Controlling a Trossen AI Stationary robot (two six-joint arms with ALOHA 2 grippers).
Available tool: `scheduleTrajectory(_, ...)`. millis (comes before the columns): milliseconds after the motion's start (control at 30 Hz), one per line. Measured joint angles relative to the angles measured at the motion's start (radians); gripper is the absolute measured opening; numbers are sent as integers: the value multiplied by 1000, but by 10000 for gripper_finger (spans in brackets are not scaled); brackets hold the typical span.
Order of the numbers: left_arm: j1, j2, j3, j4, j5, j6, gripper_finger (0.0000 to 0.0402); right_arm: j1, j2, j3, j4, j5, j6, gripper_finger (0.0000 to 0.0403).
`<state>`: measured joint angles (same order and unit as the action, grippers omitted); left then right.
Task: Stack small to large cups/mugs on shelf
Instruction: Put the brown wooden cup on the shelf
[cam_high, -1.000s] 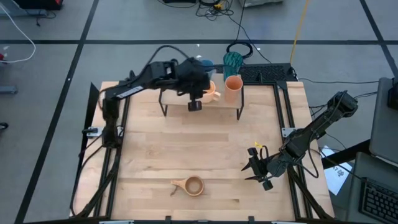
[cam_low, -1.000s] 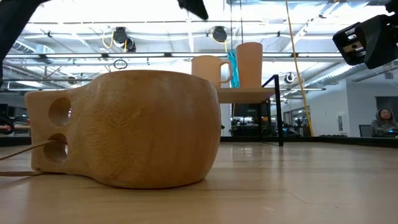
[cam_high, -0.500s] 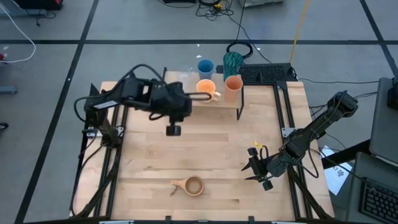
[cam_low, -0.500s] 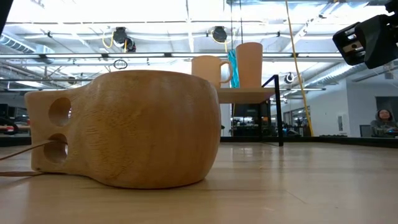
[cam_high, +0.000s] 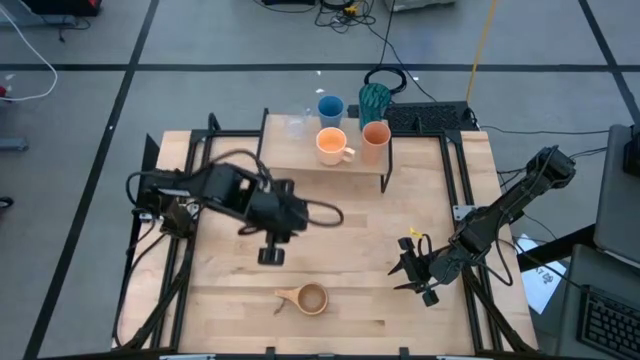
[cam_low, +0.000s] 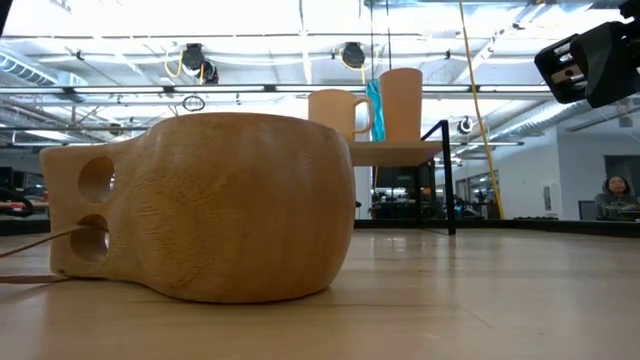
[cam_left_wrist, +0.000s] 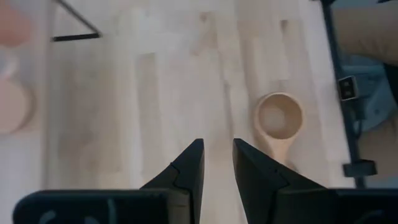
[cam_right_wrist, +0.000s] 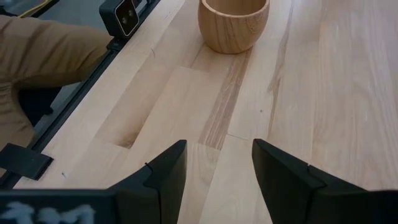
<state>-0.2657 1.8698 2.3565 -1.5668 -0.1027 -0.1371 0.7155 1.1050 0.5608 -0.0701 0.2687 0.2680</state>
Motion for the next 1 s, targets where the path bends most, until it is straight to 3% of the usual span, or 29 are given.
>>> scheduleTrajectory(1000, -291, 379, 0, 136, 68, -154, 88, 0, 0, 0, 53, 1, -40, 173)
